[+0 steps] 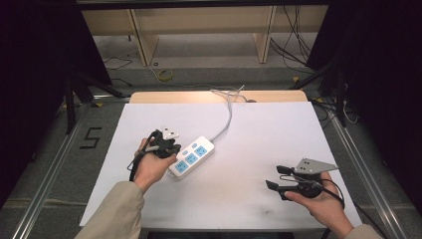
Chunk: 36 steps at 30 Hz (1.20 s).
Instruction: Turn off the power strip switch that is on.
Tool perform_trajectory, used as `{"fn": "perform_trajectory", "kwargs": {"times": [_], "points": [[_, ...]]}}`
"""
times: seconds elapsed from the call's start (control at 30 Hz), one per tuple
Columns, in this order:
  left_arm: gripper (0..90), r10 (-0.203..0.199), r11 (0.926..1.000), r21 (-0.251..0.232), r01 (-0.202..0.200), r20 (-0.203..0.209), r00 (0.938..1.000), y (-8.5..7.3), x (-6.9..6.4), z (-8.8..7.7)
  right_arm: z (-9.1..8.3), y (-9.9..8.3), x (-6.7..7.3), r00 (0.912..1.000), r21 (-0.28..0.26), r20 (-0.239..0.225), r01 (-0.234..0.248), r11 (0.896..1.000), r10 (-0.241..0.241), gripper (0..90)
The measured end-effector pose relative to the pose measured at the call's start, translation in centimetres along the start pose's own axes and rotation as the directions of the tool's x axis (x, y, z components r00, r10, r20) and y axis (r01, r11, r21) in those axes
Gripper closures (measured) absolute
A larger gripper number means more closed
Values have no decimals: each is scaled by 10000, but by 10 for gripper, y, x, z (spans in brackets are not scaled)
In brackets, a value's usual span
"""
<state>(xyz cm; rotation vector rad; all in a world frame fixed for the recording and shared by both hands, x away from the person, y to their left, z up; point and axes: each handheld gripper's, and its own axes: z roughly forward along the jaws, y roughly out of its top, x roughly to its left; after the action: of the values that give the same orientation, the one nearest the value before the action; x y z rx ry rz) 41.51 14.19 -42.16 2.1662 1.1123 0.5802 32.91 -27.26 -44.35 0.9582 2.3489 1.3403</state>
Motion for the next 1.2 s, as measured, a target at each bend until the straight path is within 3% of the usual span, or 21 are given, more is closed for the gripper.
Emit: {"fn": "perform_trajectory", "kwargs": {"times": [1.2], "points": [[898, 88, 9989, 456, -100, 259, 9996, 15, 1, 21, 0, -1, 0, 10000, 54, -3, -24, 10000, 24, 326]]}}
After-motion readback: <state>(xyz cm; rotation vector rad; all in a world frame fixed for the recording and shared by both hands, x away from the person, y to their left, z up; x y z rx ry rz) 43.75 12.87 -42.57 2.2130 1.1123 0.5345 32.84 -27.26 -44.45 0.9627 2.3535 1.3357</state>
